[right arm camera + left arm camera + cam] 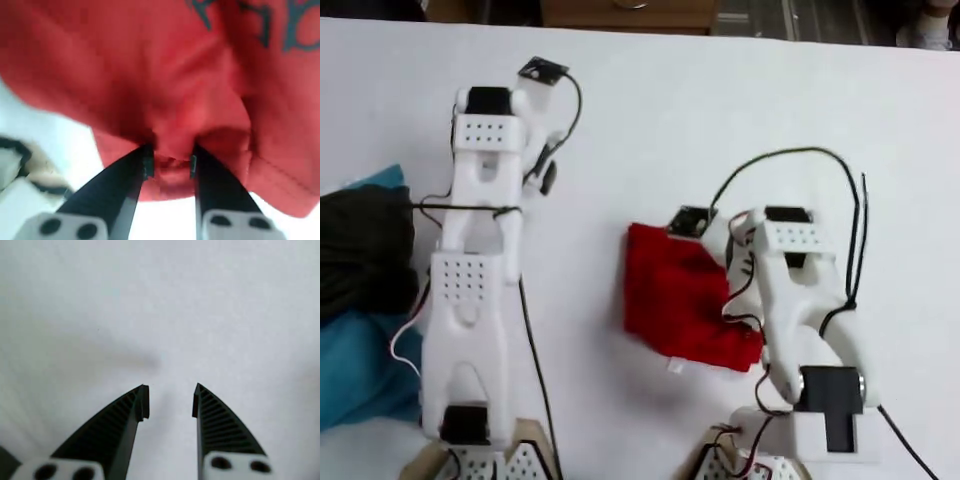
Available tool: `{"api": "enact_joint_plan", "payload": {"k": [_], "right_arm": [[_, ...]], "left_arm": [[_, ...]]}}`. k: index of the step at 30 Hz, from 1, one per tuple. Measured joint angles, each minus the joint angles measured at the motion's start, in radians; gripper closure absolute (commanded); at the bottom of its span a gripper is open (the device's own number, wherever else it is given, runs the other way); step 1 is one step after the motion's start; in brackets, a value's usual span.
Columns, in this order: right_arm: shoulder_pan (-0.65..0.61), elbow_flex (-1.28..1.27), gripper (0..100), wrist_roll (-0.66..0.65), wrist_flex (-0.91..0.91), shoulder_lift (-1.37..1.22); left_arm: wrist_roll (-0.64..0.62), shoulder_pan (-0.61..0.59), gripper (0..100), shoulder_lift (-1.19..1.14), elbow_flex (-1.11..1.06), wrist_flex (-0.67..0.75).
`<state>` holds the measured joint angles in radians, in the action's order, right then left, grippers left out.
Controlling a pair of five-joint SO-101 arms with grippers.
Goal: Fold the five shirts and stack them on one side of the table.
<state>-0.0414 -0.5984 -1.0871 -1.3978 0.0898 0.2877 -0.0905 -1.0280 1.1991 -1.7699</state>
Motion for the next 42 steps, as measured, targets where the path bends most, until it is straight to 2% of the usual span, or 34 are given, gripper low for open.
{"api": "enact_joint_plan", "payload": {"k": [5,10,13,19,22,27,33,38,42], "right_arm": [[0.002,0.1,86.5,-0.003,-0.095,0.121],[0.002,0.117,86.5,0.072,0.087,0.13],[0.002,0.12,86.5,0.114,0.19,0.043],[0.032,0.149,86.5,0.126,0.341,-0.201],[0.066,0.21,86.5,0.132,0.371,-0.284],[0.081,0.348,86.5,0.132,0.359,-0.391],[0.078,0.471,86.5,0.132,0.232,-0.416],[0.1,0.468,89.5,0.132,0.118,-0.356],[0.138,0.324,90.1,0.132,0.098,-0.206]], "left_arm": [[0.015,0.0,83,0.0,0.0,0.0],[0.017,0.02,83,0.0,-0.009,0.0],[0.017,0.089,83,0.0,-0.083,0.0],[0.017,0.319,83,0.003,-0.256,0.0],[0.018,0.351,83,0.006,-0.288,0.0],[0.018,0.356,83,0.008,-0.292,0.0],[0.018,0.384,83,0.08,-0.305,0.0],[0.018,0.427,83,0.152,-0.305,0.011],[-0.005,0.454,83,0.152,-0.305,0.083]]}}
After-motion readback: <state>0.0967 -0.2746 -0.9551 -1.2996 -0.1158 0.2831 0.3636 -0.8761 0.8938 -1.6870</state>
